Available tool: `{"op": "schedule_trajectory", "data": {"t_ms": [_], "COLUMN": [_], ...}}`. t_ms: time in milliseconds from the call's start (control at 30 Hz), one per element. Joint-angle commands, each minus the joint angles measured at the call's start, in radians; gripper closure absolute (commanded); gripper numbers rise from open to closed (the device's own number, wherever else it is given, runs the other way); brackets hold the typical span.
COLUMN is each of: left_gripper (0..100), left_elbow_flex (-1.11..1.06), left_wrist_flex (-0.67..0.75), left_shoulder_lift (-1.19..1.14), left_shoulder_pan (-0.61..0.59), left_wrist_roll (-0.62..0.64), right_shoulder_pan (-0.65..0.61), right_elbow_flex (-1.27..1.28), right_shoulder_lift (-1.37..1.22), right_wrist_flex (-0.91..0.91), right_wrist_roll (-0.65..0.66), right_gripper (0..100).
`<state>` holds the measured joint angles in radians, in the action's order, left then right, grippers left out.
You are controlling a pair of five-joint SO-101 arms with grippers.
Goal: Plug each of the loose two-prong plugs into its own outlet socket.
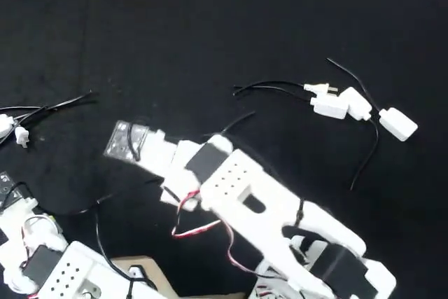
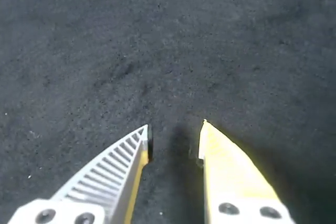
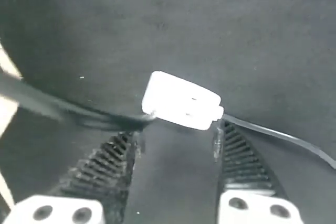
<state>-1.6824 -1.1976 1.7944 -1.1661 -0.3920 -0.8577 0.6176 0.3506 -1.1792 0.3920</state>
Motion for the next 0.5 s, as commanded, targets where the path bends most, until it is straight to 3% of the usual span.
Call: {"op": "schedule_trajectory", "data": {"t_ms": [0,167,367,467], "left_gripper": [83,83,83,83], "left_elbow_flex": [-0.018,-0.018,-0.018,-0.018], "left_wrist_flex": [-0.005,-0.005,-0.005,-0.005], "left_shoulder_lift": [0.009,0.009,0.009,0.009], "left_shoulder_pan": [0.015,0.015,0.015,0.015], "left_wrist_roll": [-0.008,-0.008,-0.008,-0.009], "right_shoulder_pan": [-0.026,-0.025,-0.023,-0.023], "right_elbow_flex": [0.001,-0.019,-0.047,-0.056], "right_shoulder_lift": [-0.022,-0.125,-0.211,-0.22], "right_wrist_flex": [0.032,0.057,0.091,0.095], "right_wrist_roll": [-0.055,-0.072,-0.066,-0.068], "right_gripper": [78.0,78.8,93.7,91.3]}}
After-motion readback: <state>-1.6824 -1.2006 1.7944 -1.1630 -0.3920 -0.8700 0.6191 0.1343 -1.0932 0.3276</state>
